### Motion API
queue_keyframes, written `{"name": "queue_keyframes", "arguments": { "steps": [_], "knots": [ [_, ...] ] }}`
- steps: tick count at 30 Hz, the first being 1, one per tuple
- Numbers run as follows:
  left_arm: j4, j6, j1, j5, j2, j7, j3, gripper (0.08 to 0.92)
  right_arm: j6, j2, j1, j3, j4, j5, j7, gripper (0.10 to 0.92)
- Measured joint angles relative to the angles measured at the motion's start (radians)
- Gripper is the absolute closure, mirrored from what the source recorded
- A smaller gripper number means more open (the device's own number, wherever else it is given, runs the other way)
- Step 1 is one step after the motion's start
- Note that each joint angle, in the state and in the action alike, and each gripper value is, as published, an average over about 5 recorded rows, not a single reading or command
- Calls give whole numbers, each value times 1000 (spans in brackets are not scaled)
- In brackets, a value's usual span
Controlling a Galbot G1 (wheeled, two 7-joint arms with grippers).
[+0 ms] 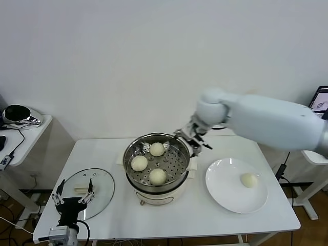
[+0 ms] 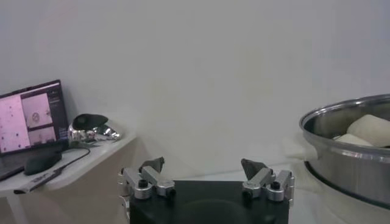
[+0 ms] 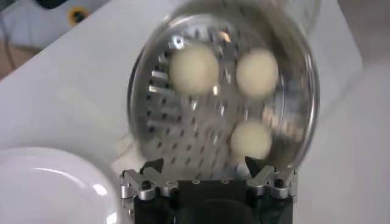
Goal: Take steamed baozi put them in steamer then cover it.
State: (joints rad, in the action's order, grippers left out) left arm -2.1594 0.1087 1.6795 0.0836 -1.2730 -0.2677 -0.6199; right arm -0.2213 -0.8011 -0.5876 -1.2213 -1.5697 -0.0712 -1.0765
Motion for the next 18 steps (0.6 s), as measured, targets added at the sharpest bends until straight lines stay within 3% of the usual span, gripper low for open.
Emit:
{"name": "queue_keyframes", "arguments": {
  "steps": [9,18],
  "knots": [
    [7,0,0,0,11,1,2,177,-27,211,172,137,21,95,-38,203],
    [8,0,8,-9,8,2,0,177,44,279,440,367,124,210,-64,203]
  ]
}}
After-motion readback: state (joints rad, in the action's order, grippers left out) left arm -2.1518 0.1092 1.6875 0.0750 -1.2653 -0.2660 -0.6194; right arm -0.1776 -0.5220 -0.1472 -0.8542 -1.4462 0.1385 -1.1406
